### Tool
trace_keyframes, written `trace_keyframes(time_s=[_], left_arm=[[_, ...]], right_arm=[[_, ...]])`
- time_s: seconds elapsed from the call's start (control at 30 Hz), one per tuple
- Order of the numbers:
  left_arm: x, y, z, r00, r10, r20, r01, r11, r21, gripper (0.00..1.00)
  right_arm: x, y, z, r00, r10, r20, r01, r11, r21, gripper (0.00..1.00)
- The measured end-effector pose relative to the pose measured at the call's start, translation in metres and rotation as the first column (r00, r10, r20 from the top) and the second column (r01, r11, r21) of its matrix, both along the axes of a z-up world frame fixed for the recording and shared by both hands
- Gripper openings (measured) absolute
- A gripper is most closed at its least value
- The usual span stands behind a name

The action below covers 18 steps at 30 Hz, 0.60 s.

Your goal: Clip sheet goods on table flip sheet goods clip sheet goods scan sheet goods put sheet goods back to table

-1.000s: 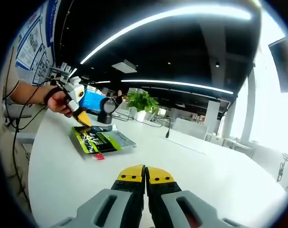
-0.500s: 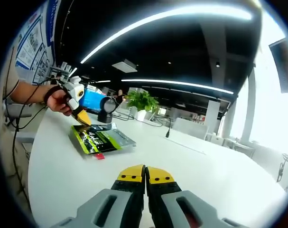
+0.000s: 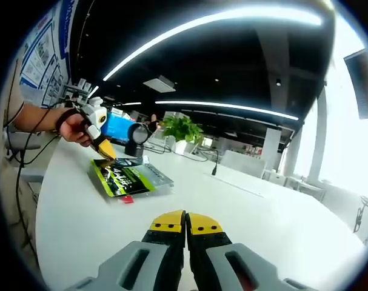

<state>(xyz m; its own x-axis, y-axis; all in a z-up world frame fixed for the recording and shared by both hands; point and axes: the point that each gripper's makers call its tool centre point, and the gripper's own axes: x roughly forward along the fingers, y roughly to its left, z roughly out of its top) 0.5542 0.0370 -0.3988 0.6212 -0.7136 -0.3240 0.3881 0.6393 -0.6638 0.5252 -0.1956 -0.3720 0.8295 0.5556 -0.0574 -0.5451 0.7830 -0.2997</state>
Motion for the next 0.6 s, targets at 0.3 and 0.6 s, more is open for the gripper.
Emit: trace_keyframes(time_s=[0.3,0.6], left_arm=[[0.001,-0.001,0.007,1.0,0.0,0.006,0.0,1.0,-0.021,0.0],[0.001,-0.005,0.019,1.0,0.012,0.001,-0.012,0.999,-0.051,0.0]], right_arm=[[0.001,-0.001,-0.001,1.0,0.0,-0.001,0.0,1.0,-0.001,0.0],[-0.002,0.003,0.006,1.0,0.017,0.012,-0.017,1.0,0.015,0.0]])
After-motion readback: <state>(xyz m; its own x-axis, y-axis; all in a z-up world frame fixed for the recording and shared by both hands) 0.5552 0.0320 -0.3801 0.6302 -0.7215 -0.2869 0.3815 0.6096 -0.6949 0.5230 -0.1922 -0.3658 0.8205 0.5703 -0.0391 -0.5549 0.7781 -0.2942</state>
